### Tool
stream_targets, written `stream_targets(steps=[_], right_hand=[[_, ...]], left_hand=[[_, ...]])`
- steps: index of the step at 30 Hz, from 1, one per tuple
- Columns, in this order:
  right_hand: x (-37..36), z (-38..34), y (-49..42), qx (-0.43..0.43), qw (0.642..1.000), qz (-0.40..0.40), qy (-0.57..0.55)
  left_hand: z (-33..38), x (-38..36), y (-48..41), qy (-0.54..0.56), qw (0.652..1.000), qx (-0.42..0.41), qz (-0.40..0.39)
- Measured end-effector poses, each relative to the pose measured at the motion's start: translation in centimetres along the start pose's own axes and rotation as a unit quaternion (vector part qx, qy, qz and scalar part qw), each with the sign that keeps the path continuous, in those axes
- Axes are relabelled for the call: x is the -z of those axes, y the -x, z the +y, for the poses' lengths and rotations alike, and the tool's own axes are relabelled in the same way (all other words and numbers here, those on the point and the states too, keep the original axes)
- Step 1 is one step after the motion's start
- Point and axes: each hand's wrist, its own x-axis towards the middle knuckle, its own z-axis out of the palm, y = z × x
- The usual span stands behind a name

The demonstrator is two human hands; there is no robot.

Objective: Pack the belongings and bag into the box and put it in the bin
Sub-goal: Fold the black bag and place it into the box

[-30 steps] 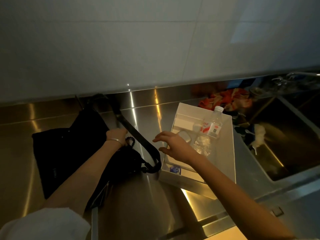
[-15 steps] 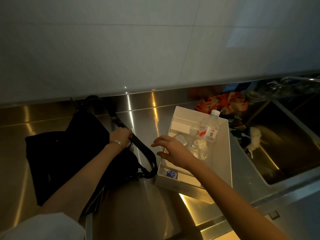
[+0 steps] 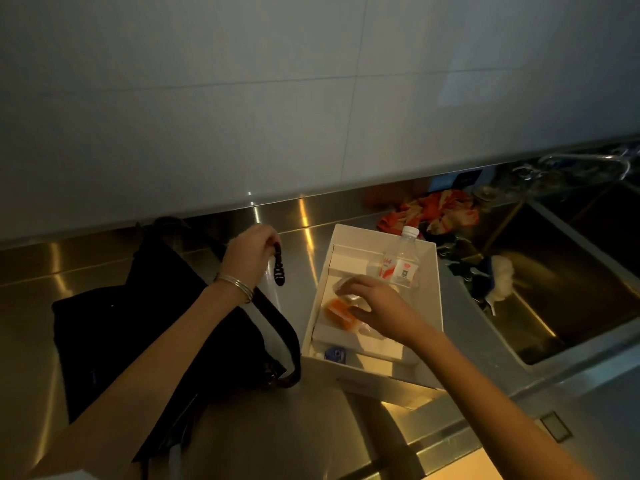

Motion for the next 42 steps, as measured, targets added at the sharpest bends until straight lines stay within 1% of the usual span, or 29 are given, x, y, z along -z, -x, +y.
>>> stream_targets(steps=[2,5,7,10,13,17,19,22,25,29,31,34,36,39,42], right_hand=[[0.8,0.4,0.6,-0.011,1.0,0.011,0.003],[1.8,1.5,2.0,-0.023,1.0,0.016,0.008],[2.3,2.3,3.1,-0.035,0.999,0.012,0.014],[2.6,3.2,4.8,-0.049,0.998,0.009,0.025],[2.6,3.9,5.9,-0.058,0.998,0.0,0.026],[2.6,4.3,6.4,-0.049,0.999,-0.006,0.021],[2.6,4.3,6.2,-0.038,0.999,-0.012,0.026],[2.7,4.0,5.7,-0.007,1.0,-0.013,0.025],[2.4,3.1,4.9,0.027,0.999,-0.023,0.022],[1.2,0.5,3.4,0.079,0.996,-0.027,0.015],[0.6,-1.6,2.6,0.095,0.995,-0.034,0.016],[-0.8,-4.9,1.3,0.124,0.99,-0.065,0.022],[-2.1,-6.9,0.4,0.139,0.987,-0.081,0.027],[-4.2,-9.5,-1.2,0.138,0.985,-0.095,0.029],[-6.7,-11.6,-2.6,0.111,0.985,-0.125,0.049]], left_hand=[[2.2,-0.7,-0.7,0.009,1.0,-0.013,-0.019],[4.6,-3.0,-0.9,0.038,0.995,-0.013,-0.089],[5.4,-5.0,-1.0,0.036,0.992,-0.012,-0.121],[6.4,-7.8,-1.8,0.013,0.988,0.006,-0.157],[7.5,-10.0,-2.6,-0.04,0.981,0.023,-0.19],[8.2,-12.2,-2.9,-0.068,0.973,0.044,-0.214],[7.9,-12.5,-2.5,-0.062,0.976,0.051,-0.201],[7.0,-11.1,-1.3,-0.037,0.986,0.035,-0.157],[5.2,-8.1,1.0,-0.016,0.994,0.02,-0.109],[0.7,-3.1,5.1,-0.055,0.996,0.027,-0.061],[-2.0,-0.7,7.2,-0.095,0.991,0.055,-0.078],[-5.7,2.5,9.7,-0.146,0.974,0.083,-0.152],[-8.0,4.1,11.0,-0.18,0.962,0.099,-0.182],[-11.2,6.2,12.0,-0.209,0.952,0.113,-0.195],[-14.4,8.2,12.0,-0.221,0.944,0.125,-0.212]])
